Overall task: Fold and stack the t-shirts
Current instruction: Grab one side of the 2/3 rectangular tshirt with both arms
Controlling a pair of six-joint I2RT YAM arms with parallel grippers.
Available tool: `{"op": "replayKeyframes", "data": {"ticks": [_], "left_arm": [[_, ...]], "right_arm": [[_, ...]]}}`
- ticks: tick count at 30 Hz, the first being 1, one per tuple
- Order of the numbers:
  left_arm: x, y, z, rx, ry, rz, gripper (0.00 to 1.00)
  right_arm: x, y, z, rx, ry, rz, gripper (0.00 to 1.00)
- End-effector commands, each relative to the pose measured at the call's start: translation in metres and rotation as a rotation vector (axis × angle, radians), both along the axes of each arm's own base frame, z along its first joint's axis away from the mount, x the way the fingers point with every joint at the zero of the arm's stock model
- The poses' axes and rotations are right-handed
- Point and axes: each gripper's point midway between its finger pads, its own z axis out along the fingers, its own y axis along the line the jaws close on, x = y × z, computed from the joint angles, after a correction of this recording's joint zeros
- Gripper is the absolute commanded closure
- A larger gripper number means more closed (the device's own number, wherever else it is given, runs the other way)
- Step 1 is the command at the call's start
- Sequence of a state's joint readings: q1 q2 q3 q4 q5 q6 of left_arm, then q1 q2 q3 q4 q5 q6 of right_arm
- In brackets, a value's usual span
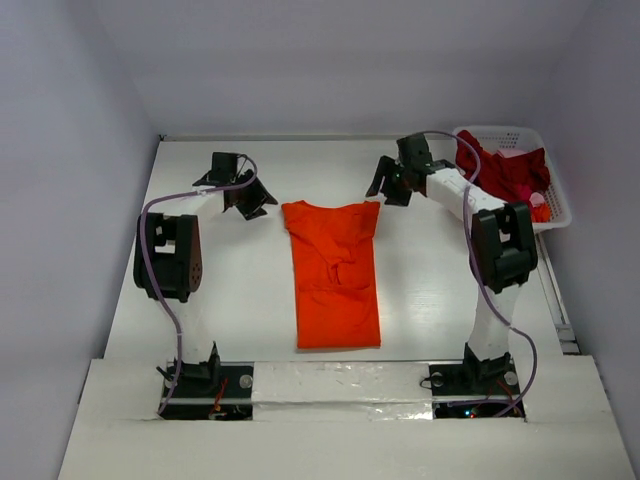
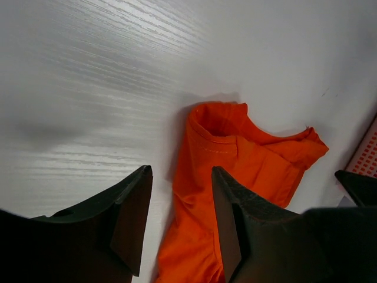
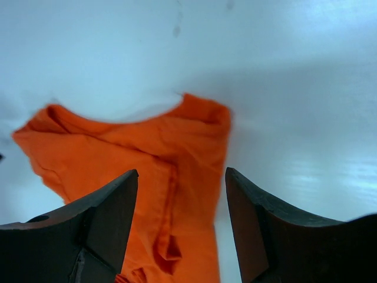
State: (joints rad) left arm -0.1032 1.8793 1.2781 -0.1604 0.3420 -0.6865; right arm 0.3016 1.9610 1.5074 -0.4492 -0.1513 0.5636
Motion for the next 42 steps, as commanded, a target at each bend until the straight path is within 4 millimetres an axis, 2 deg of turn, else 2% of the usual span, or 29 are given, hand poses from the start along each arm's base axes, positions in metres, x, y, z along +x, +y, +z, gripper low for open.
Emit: {"op": "replayKeyframes", "data": {"ticks": [1, 2, 7, 12, 16, 20, 27, 42], "left_arm": [[0.012, -0.011, 0.015, -0.071, -0.067, -0.016, 0.59], [0.012, -0.012, 0.015, -0.075, -0.067, -0.018, 0.59], [0.011, -0.016, 0.007, -0.102, -0.054, -0.021, 0.59], [0.01, -0.018, -0.004, -0.119, -0.028, -0.023, 0.6], [0.011, -0.018, -0.006, -0.117, -0.019, -0.019, 0.6], [0.012, -0.018, -0.009, -0.116, -0.007, -0.018, 0.6], [0.01, -0.024, -0.016, -0.126, 0.016, -0.026, 0.6], [0.008, -0.036, -0.031, -0.15, 0.049, -0.041, 0.6]], "right_arm": [[0.033, 0.019, 0.059, 0.095, -0.136, 0.054, 0.34], [0.039, 0.018, 0.065, 0.112, -0.143, 0.041, 0.34], [0.052, 0.002, 0.056, 0.173, -0.112, 0.006, 0.34], [0.046, -0.004, 0.044, 0.156, -0.065, -0.045, 0.34], [0.033, -0.012, 0.027, 0.136, -0.004, -0.096, 0.34], [0.019, -0.008, 0.011, 0.16, 0.045, -0.084, 0.34], [0.004, -0.006, -0.002, 0.19, 0.081, -0.083, 0.34], [-0.003, 0.008, -0.025, 0.244, 0.131, -0.058, 0.34]]}}
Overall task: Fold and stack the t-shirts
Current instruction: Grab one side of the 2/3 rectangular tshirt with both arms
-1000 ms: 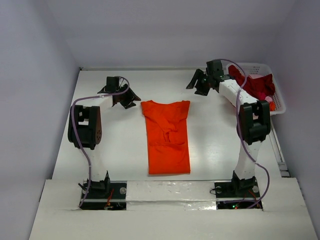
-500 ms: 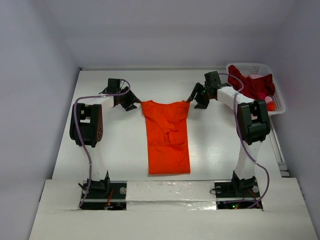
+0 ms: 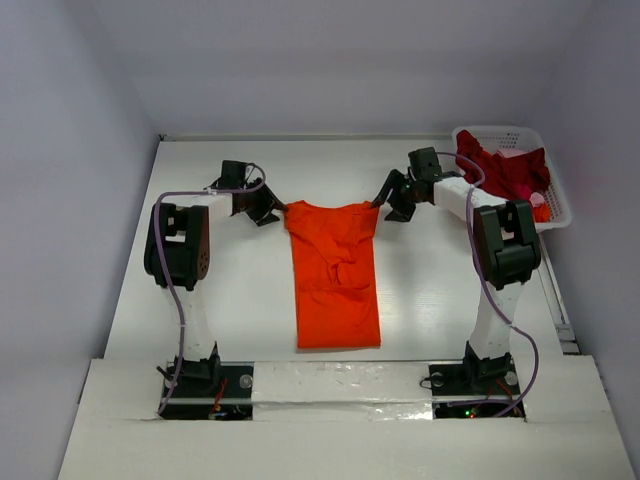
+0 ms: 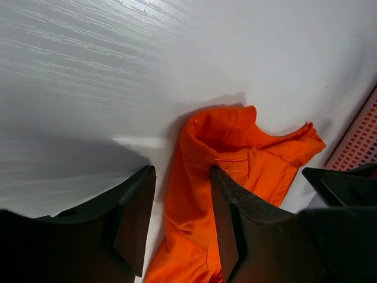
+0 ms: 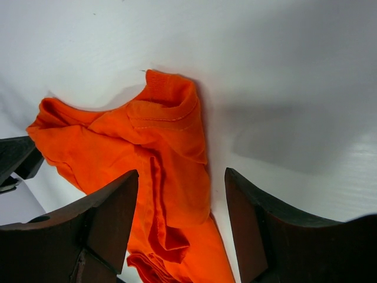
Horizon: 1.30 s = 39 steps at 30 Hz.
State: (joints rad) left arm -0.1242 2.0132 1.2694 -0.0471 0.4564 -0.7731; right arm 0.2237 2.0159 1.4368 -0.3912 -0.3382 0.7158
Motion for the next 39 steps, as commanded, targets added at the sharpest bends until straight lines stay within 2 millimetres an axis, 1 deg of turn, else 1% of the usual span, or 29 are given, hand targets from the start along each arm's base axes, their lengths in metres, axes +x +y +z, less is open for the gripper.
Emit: {"op": "replayKeyframes", "data": {"ticks": [1, 8, 9, 11, 13, 14, 16, 17, 20, 21, 25, 36, 39], "left_arm": [[0.006, -0.006, 0.008, -0.019, -0.025, -0.01, 0.6], [0.008, -0.006, 0.009, -0.018, -0.026, -0.009, 0.61], [0.009, -0.006, 0.01, -0.017, -0.028, -0.008, 0.61], [0.008, -0.005, 0.012, -0.013, -0.025, -0.007, 0.61], [0.01, -0.004, 0.019, -0.006, -0.036, 0.002, 0.61], [0.009, -0.002, 0.019, 0.003, -0.026, 0.007, 0.61], [0.011, 0.0, 0.026, 0.018, -0.038, 0.019, 0.61], [0.012, 0.001, 0.03, 0.018, -0.046, 0.02, 0.61], [0.016, -0.001, 0.036, 0.012, -0.063, 0.017, 0.61], [0.016, -0.002, 0.034, 0.008, -0.055, 0.013, 0.61], [0.014, -0.004, 0.026, -0.003, -0.04, 0.008, 0.62], [0.013, -0.005, 0.026, -0.015, -0.049, 0.003, 0.62], [0.013, -0.006, 0.026, -0.019, -0.053, 0.002, 0.62]], "right_arm": [[0.005, 0.014, 0.005, 0.046, -0.035, 0.023, 0.34], [0.007, 0.019, 0.0, 0.072, -0.019, 0.031, 0.34], [0.006, 0.023, 0.0, 0.073, -0.017, 0.037, 0.34], [0.006, 0.022, 0.0, 0.066, -0.013, 0.03, 0.35], [0.005, 0.018, -0.001, 0.051, -0.003, 0.01, 0.35], [0.003, 0.022, -0.002, 0.047, 0.001, 0.013, 0.35], [0.003, 0.021, -0.003, 0.044, 0.005, 0.007, 0.35], [0.002, 0.025, -0.003, 0.044, 0.005, 0.014, 0.35], [0.003, 0.026, -0.006, 0.047, 0.011, 0.017, 0.35], [0.002, 0.031, -0.007, 0.048, 0.013, 0.028, 0.35], [0.004, 0.032, -0.009, 0.049, 0.013, 0.035, 0.35], [0.014, 0.023, -0.006, -0.009, -0.015, 0.002, 0.37], [0.018, 0.023, -0.01, -0.02, -0.013, 0.008, 0.38]]}}
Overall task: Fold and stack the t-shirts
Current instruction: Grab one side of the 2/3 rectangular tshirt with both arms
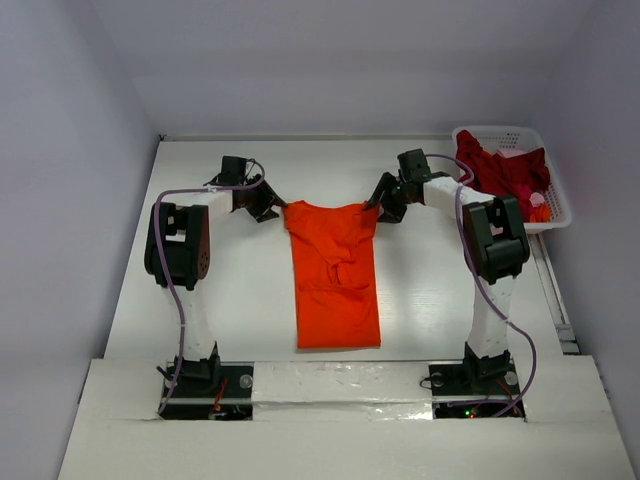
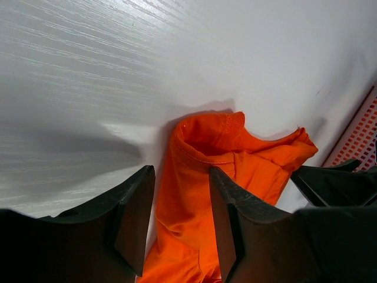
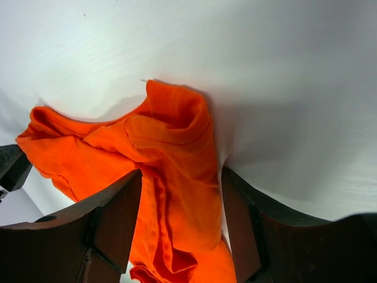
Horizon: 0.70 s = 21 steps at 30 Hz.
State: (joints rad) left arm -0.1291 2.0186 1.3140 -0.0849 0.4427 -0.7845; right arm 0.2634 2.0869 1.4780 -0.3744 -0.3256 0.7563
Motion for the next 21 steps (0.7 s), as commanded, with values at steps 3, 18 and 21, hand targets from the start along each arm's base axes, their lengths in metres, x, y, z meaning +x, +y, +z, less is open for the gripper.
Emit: {"op": "replayKeyframes", "data": {"ticks": [3, 18, 21], "left_arm": [[0.007, -0.005, 0.016, -0.03, -0.052, -0.008, 0.62], [0.01, -0.01, 0.02, -0.03, -0.055, -0.013, 0.62], [0.012, -0.009, 0.023, -0.025, -0.062, -0.008, 0.62]], "right_arm": [[0.013, 0.003, 0.007, -0.025, -0.038, 0.013, 0.39], [0.015, 0.007, 0.007, -0.011, -0.028, 0.013, 0.81], [0.015, 0.006, 0.006, -0.013, -0.025, 0.016, 0.85]]}}
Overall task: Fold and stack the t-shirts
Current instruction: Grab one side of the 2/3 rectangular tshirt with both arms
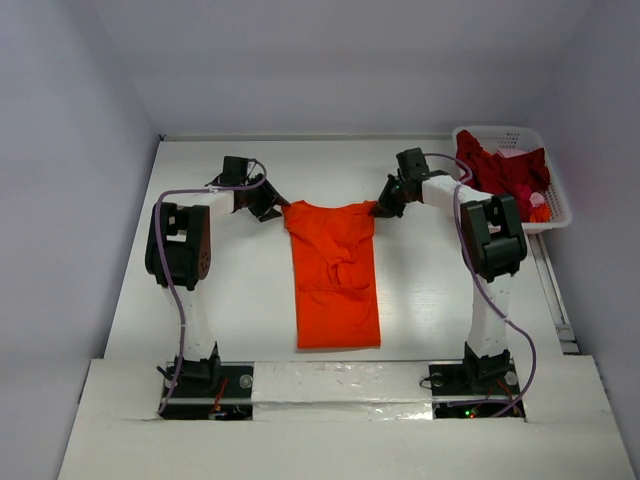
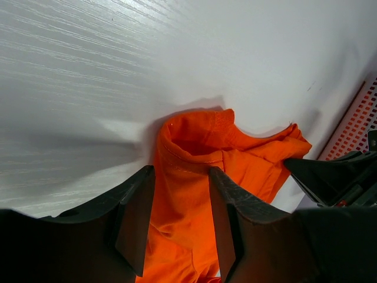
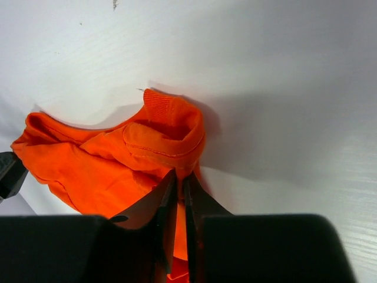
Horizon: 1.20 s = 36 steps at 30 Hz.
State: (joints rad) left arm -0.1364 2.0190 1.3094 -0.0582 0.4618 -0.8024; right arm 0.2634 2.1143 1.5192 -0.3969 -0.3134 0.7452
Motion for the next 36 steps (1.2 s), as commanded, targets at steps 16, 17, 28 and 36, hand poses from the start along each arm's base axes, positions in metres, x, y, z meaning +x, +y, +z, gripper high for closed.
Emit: {"op": "replayKeyframes", "data": {"ticks": [16, 17, 28, 36], "left_arm": [[0.002, 0.001, -0.007, 0.015, -0.014, 0.001, 0.69], [0.002, 0.001, -0.009, 0.017, -0.012, 0.001, 0.69], [0.003, 0.008, -0.029, 0.062, 0.01, 0.016, 0.7], [0.005, 0.008, -0.043, 0.067, 0.045, 0.026, 0.93]], "right_arm": [[0.009, 0.008, 0.008, 0.003, -0.017, 0.019, 0.94], [0.009, 0.008, 0.009, 0.005, -0.018, 0.02, 0.94], [0.01, 0.012, 0.008, 0.023, -0.016, 0.028, 0.94], [0.01, 0.012, 0.009, 0.025, -0.016, 0.031, 0.94]]}}
